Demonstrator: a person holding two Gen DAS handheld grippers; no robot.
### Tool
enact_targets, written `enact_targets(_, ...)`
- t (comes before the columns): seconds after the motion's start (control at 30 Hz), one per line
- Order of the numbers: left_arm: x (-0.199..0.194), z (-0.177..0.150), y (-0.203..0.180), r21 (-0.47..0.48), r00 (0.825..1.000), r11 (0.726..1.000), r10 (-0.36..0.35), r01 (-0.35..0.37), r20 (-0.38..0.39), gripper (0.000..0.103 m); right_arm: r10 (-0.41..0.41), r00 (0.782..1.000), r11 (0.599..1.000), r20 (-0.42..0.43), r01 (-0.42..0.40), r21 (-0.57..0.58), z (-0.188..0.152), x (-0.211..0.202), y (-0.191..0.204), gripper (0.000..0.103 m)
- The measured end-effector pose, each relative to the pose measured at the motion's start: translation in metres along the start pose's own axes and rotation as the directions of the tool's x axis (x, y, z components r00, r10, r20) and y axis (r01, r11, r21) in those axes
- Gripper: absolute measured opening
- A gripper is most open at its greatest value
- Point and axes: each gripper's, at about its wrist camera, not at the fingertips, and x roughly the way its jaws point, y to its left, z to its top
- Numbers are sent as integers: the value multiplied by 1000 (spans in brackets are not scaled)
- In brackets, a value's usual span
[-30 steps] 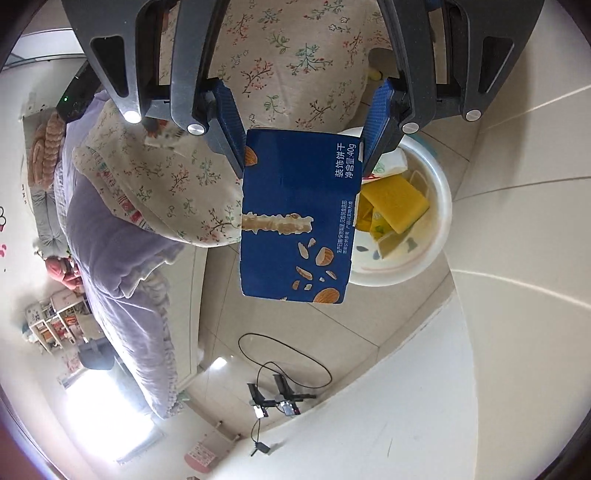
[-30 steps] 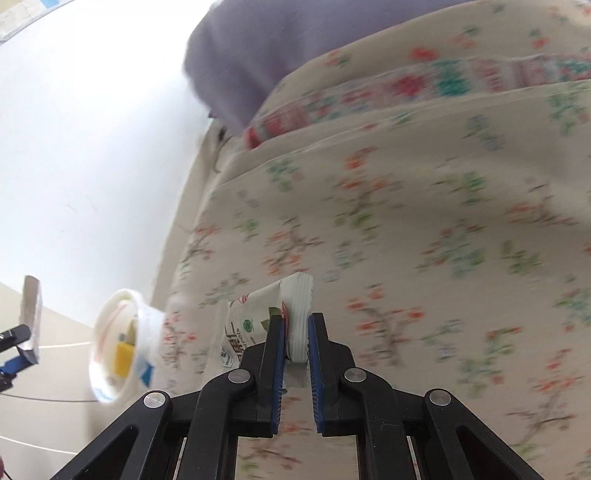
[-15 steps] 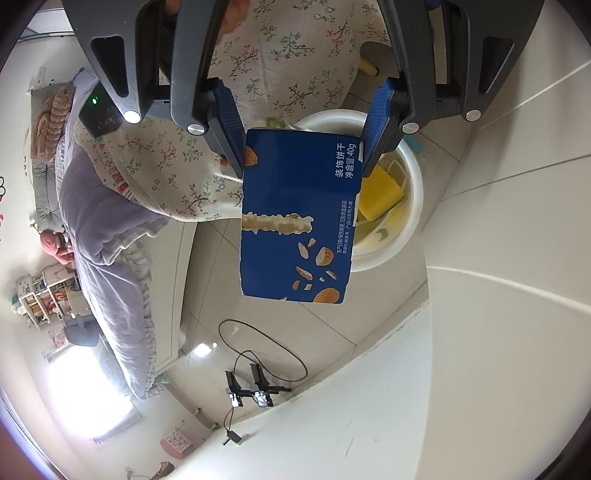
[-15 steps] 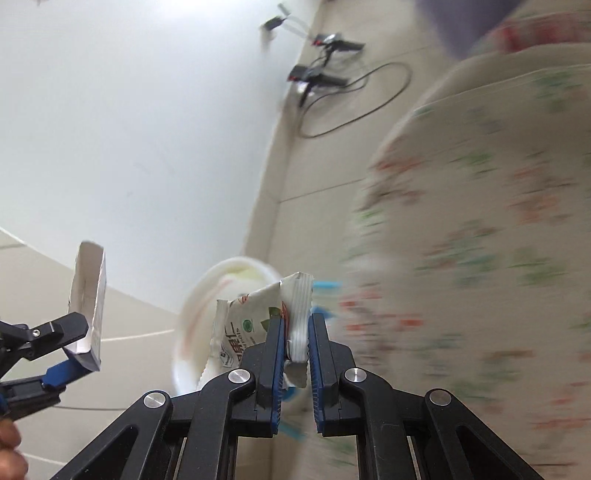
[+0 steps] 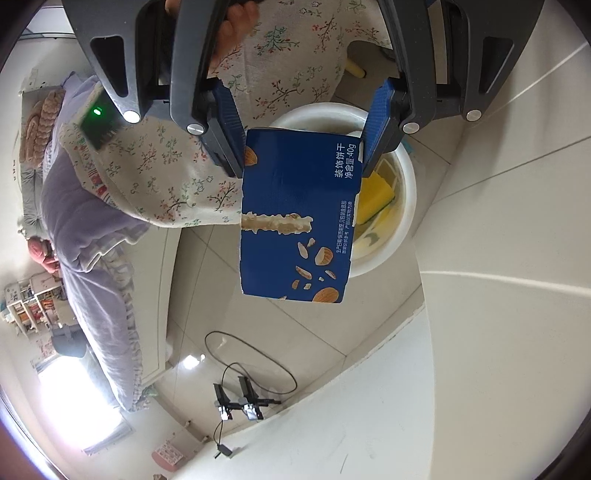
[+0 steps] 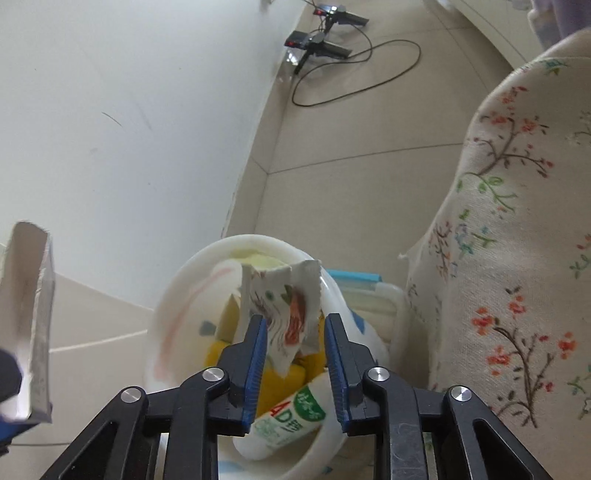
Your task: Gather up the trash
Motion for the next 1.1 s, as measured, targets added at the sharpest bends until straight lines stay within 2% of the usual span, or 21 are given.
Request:
enact_targets(0.07, 4, -1, -3, 10, 1000, 1000, 11, -11, -9, 61, 0, 1000, 1000, 23, -1, 6, -5, -13, -11, 43)
enact_targets(0.23, 22, 2, -15, 48, 998, 998, 37, -35, -42, 63, 37, 997, 996, 61, -42, 75, -4, -49, -47, 44)
enact_targets(0.3, 32, 7, -20, 65, 997, 998, 32, -28, -65, 71, 48, 996, 992, 78, -56, 109, -5, -64, -61, 44)
enact_targets(0.43, 42, 11, -21, 28, 998, 998, 54, -53, -37, 73, 79, 991, 985, 109, -95, 145, -11, -93, -78, 44)
enact_targets(0.53, 34, 7, -21, 8, 999, 1000, 16, -15, -29, 73, 86, 989, 986, 119, -102, 132, -13, -112, -80, 44)
enact_targets(0.57, 28, 5, -23, 11, 1000, 1000, 5, -5, -11, 73, 87, 988, 987, 124, -102, 124, -13, -117, -80, 44)
enact_targets(0.63, 13, -3, -26, 38, 999, 999, 26, -28, 41, 73, 83, 987, 989, 137, -98, 106, -16, -132, -80, 44)
enact_targets(0.73, -10, -22, -33, 81, 992, 994, 70, -79, 109, 73, 72, 987, 994, 145, -84, 75, -21, -154, -80, 50)
enact_targets(0.87, -42, -61, -37, 89, 979, 993, 55, -73, 194, 73, 71, 986, 997, 153, -73, 12, -40, -186, -76, 53)
enact_targets(0.9, -48, -74, -40, 99, 973, 991, 68, -91, 219, 73, 71, 985, 997, 159, -73, 2, -47, -196, -75, 53)
enact_targets(0.97, -61, -103, -47, 136, 957, 980, 104, -145, 270, 73, 75, 981, 997, 177, -71, -27, -58, -213, -69, 54)
enact_targets(1.03, -74, -140, -54, 182, 935, 961, 139, -206, 327, 74, 75, 978, 995, 194, -62, -77, -74, -233, -61, 59)
enact_targets(1.1, -87, -175, -56, 179, 912, 951, 170, -251, 374, 75, 73, 977, 989, 201, -45, -143, -86, -245, -53, 66)
